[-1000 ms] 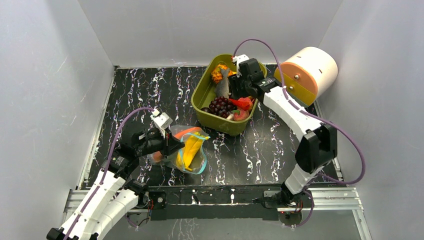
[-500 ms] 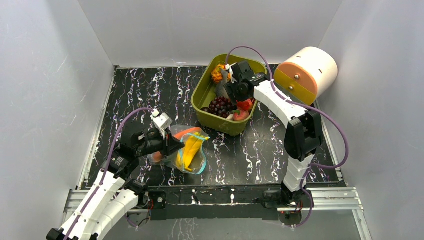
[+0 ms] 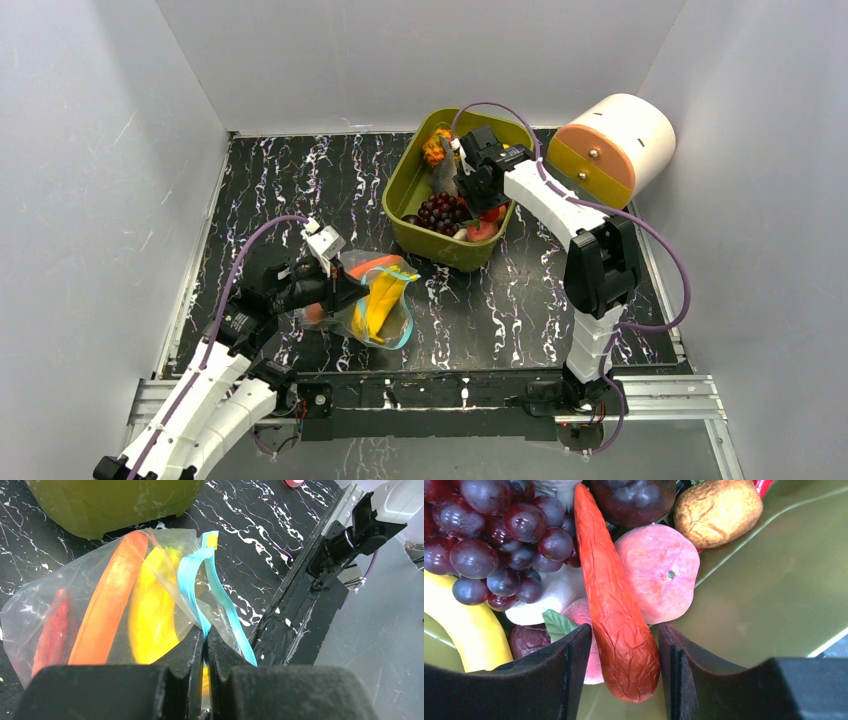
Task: Place the food in the zip-top bag and seal the zipper
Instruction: Pick up the fake vegetable from the bin.
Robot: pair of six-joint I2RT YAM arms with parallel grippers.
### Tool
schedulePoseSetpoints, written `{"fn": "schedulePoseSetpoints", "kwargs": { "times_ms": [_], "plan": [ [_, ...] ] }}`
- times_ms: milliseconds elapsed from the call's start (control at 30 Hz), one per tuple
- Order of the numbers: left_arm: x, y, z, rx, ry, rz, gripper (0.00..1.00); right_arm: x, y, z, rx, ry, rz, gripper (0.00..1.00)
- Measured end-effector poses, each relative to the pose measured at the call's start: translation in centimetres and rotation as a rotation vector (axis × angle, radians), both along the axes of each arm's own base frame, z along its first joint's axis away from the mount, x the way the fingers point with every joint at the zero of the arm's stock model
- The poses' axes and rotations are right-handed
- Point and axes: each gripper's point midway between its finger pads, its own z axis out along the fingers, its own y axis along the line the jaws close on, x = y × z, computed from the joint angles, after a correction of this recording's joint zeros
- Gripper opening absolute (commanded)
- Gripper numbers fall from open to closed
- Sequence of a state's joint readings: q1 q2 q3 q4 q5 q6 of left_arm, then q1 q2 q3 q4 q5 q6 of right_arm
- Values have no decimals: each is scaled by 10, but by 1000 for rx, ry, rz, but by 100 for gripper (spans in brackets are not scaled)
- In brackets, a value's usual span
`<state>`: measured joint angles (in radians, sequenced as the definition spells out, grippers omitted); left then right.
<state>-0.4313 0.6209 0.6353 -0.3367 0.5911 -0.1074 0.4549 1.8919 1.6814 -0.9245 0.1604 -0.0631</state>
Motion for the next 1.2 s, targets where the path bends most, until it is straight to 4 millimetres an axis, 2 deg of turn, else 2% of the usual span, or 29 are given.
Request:
{"fn": "schedulePoseSetpoints", "kwargs": {
  "times_ms": [200, 400, 500, 767, 1000, 1200],
  "plan": [
    [0, 0, 0, 0, 0, 0, 2, -2, 1, -1, 11, 12, 2, 30],
    [0, 0, 0, 0, 0, 0, 3, -4, 3, 6, 35, 1, 1, 26],
    [0, 0, 0, 0, 0, 0, 3, -5, 5, 20, 63, -29, 1, 24],
    [1, 0, -1, 4, 3, -1, 3, -14, 9, 77, 179, -146, -20, 20],
    [1, 0, -2, 4, 4, -1, 3, -43, 9, 104, 284, -176, -43, 19],
    [1, 0, -2, 5, 7, -1, 3, -90, 10, 138, 419, -218, 10, 18]
  ]
}}
